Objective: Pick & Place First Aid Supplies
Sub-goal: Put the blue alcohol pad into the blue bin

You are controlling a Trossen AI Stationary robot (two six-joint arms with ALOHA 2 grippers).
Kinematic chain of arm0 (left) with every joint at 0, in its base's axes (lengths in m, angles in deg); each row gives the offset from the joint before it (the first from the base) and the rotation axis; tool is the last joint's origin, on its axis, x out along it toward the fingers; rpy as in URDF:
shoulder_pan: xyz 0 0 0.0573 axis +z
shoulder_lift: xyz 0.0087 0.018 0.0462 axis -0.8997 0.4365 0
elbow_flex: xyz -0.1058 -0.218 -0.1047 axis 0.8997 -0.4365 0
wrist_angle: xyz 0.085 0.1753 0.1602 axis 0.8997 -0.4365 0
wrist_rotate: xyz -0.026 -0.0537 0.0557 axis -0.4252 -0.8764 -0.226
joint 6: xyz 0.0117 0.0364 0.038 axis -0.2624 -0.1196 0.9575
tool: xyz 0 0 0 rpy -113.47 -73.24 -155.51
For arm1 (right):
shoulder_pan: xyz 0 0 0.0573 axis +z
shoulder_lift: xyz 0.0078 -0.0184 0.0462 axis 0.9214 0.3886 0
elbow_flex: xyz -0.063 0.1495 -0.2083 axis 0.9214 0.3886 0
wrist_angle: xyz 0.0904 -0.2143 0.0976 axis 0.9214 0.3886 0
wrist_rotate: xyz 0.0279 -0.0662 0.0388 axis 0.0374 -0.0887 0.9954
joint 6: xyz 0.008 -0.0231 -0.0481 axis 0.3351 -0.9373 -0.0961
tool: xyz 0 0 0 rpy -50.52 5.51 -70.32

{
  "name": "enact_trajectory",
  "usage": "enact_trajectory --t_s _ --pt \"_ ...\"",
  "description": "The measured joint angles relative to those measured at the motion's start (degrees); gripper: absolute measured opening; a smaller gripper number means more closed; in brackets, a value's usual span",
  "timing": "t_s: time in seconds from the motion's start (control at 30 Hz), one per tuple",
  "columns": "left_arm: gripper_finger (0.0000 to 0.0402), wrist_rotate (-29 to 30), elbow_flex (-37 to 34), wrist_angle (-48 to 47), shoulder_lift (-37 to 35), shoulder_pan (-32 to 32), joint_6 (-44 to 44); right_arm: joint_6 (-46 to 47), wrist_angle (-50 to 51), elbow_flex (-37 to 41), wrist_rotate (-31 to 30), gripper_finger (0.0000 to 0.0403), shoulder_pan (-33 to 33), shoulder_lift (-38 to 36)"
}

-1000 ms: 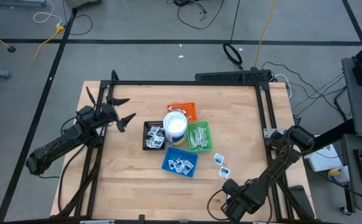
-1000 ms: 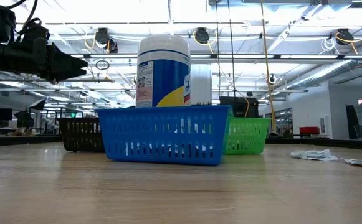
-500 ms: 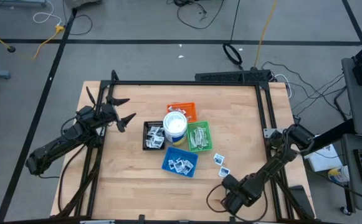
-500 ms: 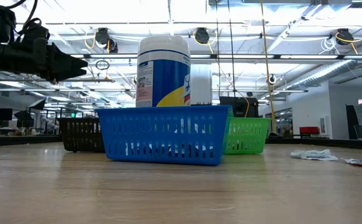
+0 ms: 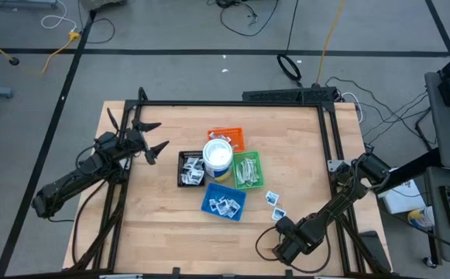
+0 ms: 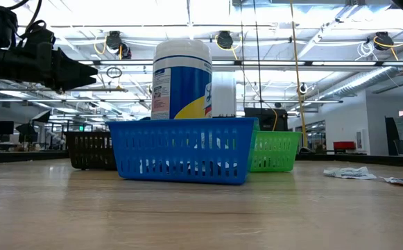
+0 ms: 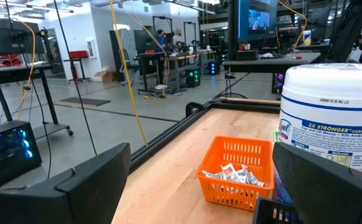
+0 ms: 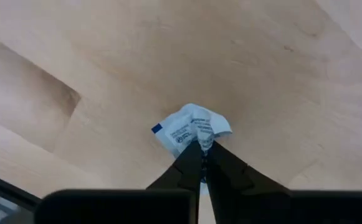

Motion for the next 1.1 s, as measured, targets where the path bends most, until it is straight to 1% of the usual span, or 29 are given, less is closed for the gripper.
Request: enact_trajectory --t_s 0.1,0.2,0.43,0.67,0.77,0.83,1.1 --pt "0.0397 0.0 0.0 0.0 0.0 0.0 0.0 1.06 2.69 -0.61 -1.45 0.0004 -0.78 -1.45" --pt "0.0397 0.0 0.0 0.0 0.0 0.0 0.0 2.93 6.95 -1.72 -3.58 0.0006 -1.72 -4.38" --pt "0.0397 0.0 -0.02 0.0 0.0 0.0 0.0 4.85 13.65 -2.32 -3.53 0.0004 -4.67 -11.19" --pt "0.0397 0.0 0.0 0.0 0.0 0.0 0.0 9.62 19.79 -2.32 -3.28 0.0003 -6.76 -14.95" --pt "0.0397 0.0 -0.02 0.0 0.0 0.0 0.0 10.68 20.19 -2.85 -3.13 0.0002 -8.11 -14.76" --pt "0.0397 0.0 -0.01 0.0 0.0 0.0 0.0 9.49 20.27 -4.74 -3.22 0.0002 -9.75 -13.46" --pt "0.0397 0.0 -0.02 0.0 0.0 0.0 0.0 -2.69 21.1 -17.86 -3.28 0.0002 -18.93 -3.97"
